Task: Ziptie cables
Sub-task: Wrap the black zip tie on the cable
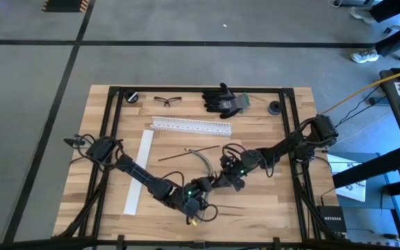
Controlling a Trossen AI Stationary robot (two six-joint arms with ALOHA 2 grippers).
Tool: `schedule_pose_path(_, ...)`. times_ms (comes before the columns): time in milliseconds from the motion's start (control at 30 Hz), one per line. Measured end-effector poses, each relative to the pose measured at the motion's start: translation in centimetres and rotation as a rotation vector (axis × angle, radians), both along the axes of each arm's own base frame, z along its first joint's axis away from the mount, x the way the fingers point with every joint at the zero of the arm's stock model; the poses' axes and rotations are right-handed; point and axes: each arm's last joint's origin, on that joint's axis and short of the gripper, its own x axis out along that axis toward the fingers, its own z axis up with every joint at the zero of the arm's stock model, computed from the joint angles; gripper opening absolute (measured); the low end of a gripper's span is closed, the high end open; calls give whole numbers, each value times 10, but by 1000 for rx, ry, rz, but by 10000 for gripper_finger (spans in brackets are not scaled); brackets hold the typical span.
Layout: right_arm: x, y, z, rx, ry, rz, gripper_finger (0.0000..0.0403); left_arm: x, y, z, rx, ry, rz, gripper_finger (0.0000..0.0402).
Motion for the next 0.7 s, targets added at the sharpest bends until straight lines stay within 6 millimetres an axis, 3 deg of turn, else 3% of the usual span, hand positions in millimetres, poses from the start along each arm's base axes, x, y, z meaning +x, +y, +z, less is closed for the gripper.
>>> schedule_pose_path(133, 0, 0, 2, 14, -21, 16, 0, -1, 2, -6, -4, 35, 3, 0)
schedule_pose_path(700, -3, 2, -8, -81, 45, 29, 0, 5, 12, -4, -225, -128, 99, 0)
